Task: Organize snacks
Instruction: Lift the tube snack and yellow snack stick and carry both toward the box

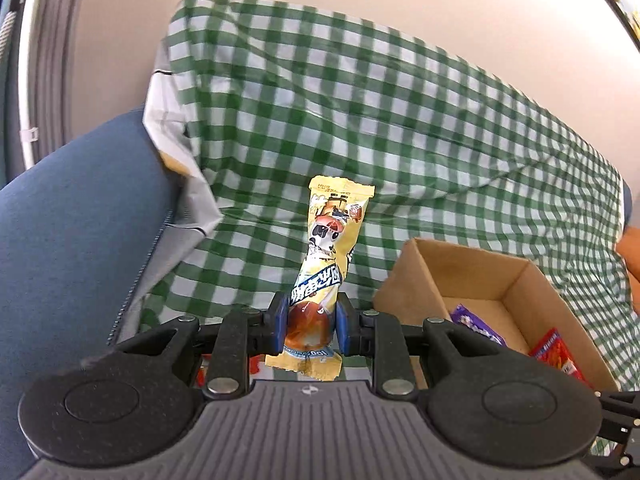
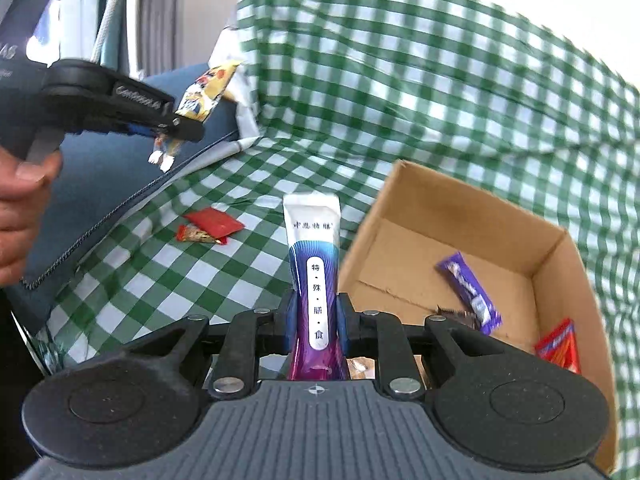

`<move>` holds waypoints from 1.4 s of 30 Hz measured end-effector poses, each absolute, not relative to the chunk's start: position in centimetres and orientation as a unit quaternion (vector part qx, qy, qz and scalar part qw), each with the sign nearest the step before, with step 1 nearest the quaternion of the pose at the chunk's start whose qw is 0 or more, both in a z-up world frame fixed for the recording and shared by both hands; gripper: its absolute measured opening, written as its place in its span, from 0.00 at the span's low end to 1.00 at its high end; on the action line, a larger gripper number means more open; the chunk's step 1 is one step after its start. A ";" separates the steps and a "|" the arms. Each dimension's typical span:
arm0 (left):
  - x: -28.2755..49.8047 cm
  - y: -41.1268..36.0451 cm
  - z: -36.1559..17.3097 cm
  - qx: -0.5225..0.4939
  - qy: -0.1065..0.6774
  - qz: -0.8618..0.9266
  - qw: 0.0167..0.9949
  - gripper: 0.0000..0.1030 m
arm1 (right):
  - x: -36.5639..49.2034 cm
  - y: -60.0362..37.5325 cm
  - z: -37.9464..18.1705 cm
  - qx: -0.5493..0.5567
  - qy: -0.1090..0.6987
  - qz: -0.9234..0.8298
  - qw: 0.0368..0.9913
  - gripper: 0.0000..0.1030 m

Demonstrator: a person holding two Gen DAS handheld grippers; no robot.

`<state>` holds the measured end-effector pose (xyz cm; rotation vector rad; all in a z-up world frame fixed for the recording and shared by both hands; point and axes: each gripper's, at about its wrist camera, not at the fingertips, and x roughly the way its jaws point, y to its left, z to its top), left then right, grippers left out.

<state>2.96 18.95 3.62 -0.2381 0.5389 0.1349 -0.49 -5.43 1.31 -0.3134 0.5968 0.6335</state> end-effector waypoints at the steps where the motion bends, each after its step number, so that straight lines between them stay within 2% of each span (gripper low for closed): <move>1: 3.0 18.6 3.6 -0.113 0.266 0.064 0.955 0.26 | -0.4 -5.8 1.0 -0.145 0.286 0.304 0.897 0.21; 21: 5.2 14.5 2.8 -0.090 0.260 0.019 0.961 0.26 | 1.3 -12.1 1.6 -0.050 0.221 0.239 0.944 0.20; 42: 5.5 9.4 2.1 -0.071 0.247 -0.048 0.965 0.26 | 3.8 -17.5 1.0 0.003 0.223 0.086 0.971 0.20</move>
